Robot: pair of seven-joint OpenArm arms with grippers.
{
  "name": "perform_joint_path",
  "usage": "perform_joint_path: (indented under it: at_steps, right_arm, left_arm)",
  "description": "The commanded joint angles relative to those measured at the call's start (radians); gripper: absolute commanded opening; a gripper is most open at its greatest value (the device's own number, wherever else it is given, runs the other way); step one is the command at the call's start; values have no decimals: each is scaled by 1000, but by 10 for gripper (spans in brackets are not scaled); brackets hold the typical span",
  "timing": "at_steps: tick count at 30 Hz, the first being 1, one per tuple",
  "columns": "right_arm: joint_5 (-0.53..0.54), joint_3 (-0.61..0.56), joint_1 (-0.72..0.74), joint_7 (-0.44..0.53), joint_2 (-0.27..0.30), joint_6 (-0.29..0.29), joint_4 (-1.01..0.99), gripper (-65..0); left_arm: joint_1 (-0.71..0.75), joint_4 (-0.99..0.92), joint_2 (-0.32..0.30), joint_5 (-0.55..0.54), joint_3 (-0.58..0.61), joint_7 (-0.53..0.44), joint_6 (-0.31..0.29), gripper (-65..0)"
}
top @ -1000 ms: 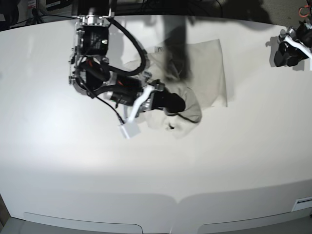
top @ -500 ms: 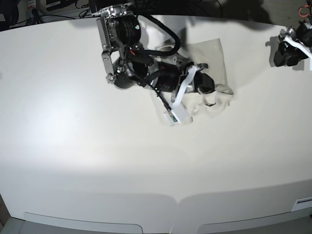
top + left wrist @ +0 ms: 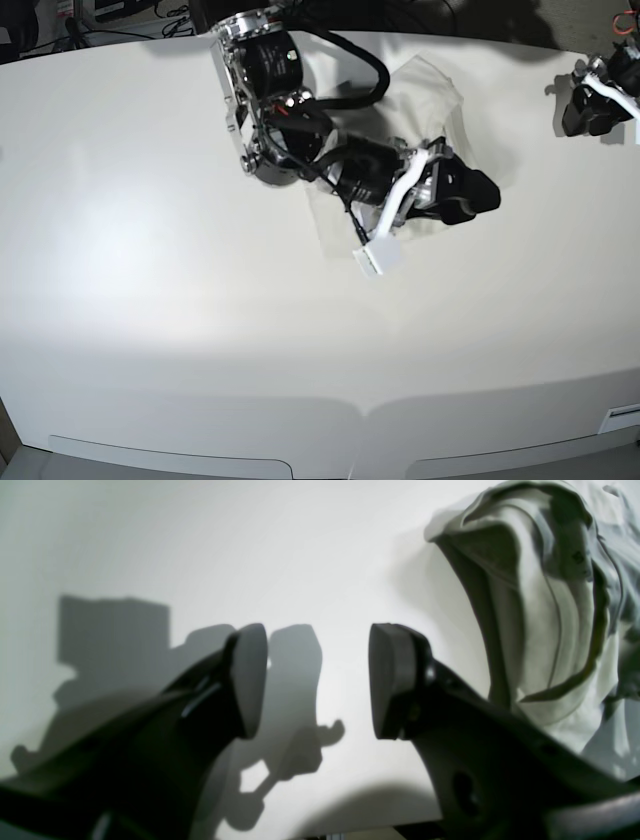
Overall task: Fold the T-shirt properly
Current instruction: 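Fold the held end over onto the shirt with the right gripper, then grasp the bundled shirt with both grippers and lift it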
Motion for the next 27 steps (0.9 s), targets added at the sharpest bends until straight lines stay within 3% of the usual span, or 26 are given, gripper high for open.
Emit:
perform_joint_path:
  at_steps: [1,3,7,8,12,17,27]
  right_arm:
    - [-31,12,35,20,-8,12,19,-364]
    - [-171,39,75,-6,-8,15,19,-401]
    - [-386,89,161,-90,-8,14,19,-610]
    - [-406,95,175,-84,-8,11,19,-650]
    - [-519,95,201,-35,34,2,14,-650]
    - [-549,95,207,47,101,-1,-80,-650]
    - [-549,82,260,70,116,-1,-229,-650]
  left_arm:
    - [6,15,-14,-41,-5,-4,-9,-331]
    - [6,15,-12,-146,-5,64,-9,-377]
    - [5,15,15,-376,-4,188,-9,-650]
    - [5,15,28,-410,-3,206,-9,-650]
    - [4,15,110,-446,-3,266,-9,-650]
    - [-3,15,197,-446,58,308,-9,-650]
    - [-19,15,211,-443,365,220,-9,-650]
